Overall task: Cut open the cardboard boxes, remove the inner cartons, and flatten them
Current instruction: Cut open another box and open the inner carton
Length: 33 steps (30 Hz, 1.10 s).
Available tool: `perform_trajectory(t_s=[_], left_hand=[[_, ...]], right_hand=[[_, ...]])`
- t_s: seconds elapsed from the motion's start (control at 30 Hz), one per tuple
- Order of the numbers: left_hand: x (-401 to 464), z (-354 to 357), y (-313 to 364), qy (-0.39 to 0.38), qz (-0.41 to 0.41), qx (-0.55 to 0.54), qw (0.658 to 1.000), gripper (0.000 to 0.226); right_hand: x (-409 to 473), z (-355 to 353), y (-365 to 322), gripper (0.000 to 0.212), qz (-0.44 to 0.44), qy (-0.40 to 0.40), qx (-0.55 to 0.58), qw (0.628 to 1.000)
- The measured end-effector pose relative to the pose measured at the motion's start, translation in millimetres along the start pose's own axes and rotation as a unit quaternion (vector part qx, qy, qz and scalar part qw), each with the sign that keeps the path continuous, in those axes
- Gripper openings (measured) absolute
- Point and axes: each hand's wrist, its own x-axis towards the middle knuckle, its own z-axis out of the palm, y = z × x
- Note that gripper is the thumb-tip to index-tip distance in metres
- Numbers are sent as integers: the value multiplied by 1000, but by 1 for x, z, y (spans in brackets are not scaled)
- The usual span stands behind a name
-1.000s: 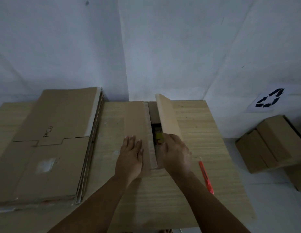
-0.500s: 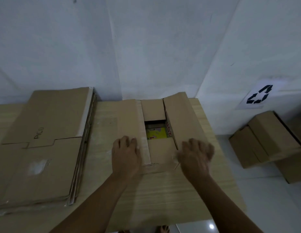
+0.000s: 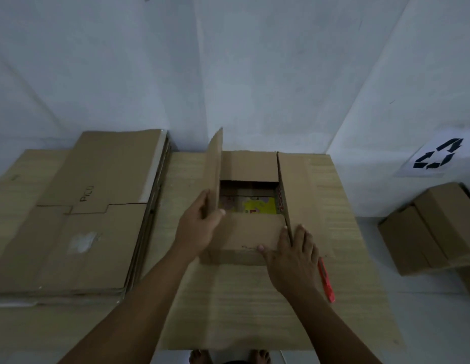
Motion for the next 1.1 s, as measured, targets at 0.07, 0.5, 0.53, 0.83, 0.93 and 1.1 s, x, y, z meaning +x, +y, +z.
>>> perform_trajectory(t_s=[0.07,0.5,0.53,0.83,0.93,1.1], left_hand=[[3,-27,-2,15,-37,-145,989,60],[17,-49,-78,-65,-19,358,931,56],[16,-38,-80,-87,-48,336,937,60],[12,-28,-87,-40,-74,237,968,59],[10,-28,-82,-16,-64,233,970,55],[12,-37,-81,10,-56,210,976,51]], right_hand=[[0,-4,0,86,-7,1,-6,1000],[23,-22,-7,87,-23,-45,-29,998],[25,-25,-8,86,-29,-46,-26,998],[73,-44,-35,96,-172,-109,9,979],[87,-41,-39,87,-158,-113,-27,981],[81,-68,-43,68,-132,-23,44,990]])
